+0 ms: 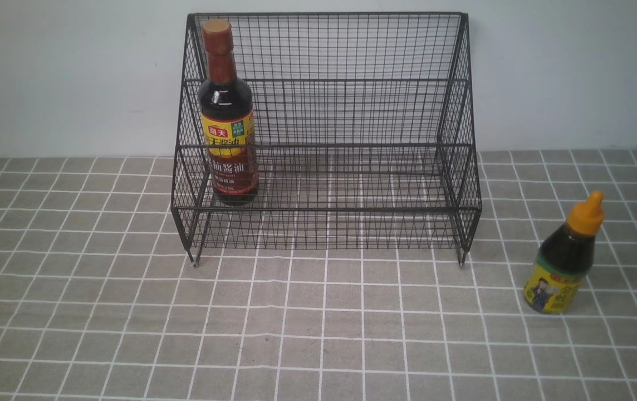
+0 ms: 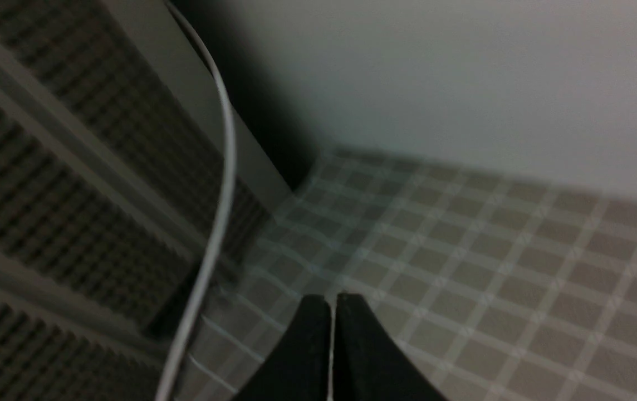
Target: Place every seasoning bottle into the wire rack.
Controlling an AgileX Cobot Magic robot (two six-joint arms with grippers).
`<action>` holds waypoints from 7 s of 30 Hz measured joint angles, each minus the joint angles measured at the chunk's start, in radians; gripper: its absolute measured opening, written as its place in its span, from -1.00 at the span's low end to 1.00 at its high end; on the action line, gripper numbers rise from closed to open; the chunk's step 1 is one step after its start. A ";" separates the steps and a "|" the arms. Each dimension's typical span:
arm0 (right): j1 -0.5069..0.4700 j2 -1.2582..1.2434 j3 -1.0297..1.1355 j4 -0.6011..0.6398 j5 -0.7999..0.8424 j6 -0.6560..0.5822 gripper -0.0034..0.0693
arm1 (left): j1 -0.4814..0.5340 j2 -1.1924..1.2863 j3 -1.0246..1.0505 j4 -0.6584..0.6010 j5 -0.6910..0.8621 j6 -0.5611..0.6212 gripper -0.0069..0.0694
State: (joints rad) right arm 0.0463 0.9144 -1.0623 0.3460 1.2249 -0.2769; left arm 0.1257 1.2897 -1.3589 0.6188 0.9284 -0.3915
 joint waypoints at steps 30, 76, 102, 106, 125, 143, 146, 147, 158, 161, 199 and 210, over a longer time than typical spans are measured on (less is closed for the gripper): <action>0.000 0.542 0.000 -0.131 -0.444 0.079 0.60 | 0.000 -0.645 0.616 -0.775 0.189 0.546 -0.84; 0.323 0.920 -0.589 -0.138 -0.334 0.054 -0.05 | 0.000 -0.723 0.649 -0.772 0.287 0.547 -0.84; 0.323 0.588 -0.764 -0.320 -0.062 0.184 0.25 | 0.000 -0.723 0.649 -0.773 0.266 0.547 -0.84; 0.323 0.388 -0.764 -0.423 0.018 0.289 -0.28 | 0.000 -0.723 0.649 -0.774 0.225 0.550 -0.84; 0.323 -0.851 0.433 -0.600 -0.821 0.492 -0.94 | 0.000 -0.723 0.666 -0.800 0.134 0.551 -0.84; 0.323 -0.921 0.529 -0.541 -0.943 0.576 -0.94 | -0.193 -0.751 0.744 -0.823 0.084 0.637 -0.84; 0.323 -0.921 0.529 -0.541 -0.943 0.576 -0.94 | -0.209 -0.807 0.745 -0.814 0.041 0.598 -0.84; 0.323 -0.921 0.529 -0.541 -0.943 0.576 -0.94 | -0.210 -0.831 0.745 -0.820 0.017 0.580 -0.84; 0.323 -0.921 0.529 -0.541 -0.943 0.576 -0.94 | -0.210 -1.033 0.745 -0.853 -0.097 0.556 -0.84; 0.323 -0.921 0.529 -0.541 -0.943 0.576 -0.94 | -0.210 -1.044 0.745 -0.855 -0.096 0.556 -0.84; 0.323 -0.923 0.529 -0.541 -0.942 0.576 -0.94 | -0.159 -1.301 1.385 -0.668 -0.549 0.543 -0.84; 0.323 -0.923 0.529 -0.541 -0.942 0.576 -0.94 | -0.159 -1.301 1.385 -0.668 -0.549 0.543 -0.84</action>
State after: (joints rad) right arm 0.3694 -0.0088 -0.5335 -0.1947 0.2832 0.2989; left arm -0.0331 -0.0112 0.0266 -0.0488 0.3796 0.1510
